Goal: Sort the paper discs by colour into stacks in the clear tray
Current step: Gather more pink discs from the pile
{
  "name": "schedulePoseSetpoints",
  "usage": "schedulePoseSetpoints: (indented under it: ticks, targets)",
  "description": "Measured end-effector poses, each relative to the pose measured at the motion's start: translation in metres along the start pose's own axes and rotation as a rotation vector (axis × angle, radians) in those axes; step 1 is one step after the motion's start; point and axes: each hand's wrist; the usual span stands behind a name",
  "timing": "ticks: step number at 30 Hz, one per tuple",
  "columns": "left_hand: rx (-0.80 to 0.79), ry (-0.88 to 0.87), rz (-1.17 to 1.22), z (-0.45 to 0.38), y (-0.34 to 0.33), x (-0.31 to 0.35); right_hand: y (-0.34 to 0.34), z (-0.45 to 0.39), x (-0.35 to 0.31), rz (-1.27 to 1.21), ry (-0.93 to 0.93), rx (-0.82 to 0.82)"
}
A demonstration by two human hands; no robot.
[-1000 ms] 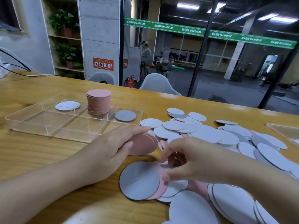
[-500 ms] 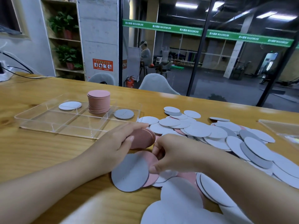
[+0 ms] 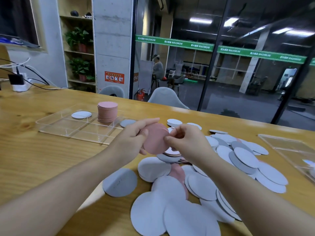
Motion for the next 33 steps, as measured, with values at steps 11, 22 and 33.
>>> schedulePoseSetpoints:
  ticks: [11, 22, 33]
  targets:
    - [0.031, 0.091, -0.116, -0.001, -0.039, 0.008, 0.023, 0.022, 0.029, 0.267, -0.048, 0.001]
    - [-0.020, 0.117, -0.178, 0.008, -0.024, -0.013, 0.012, 0.044, 0.011, 0.481, -0.113, -0.237]
    - [-0.040, 0.148, -0.205, 0.009, -0.023, -0.007, 0.004, 0.038, 0.020, 0.340, -0.082, -0.265]
Point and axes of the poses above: each hand's wrist, its own z-axis away from the middle knuckle, its own y-axis out of the back of the hand, x = y × z, and after that the axes turned 5 degrees about -y, right-handed
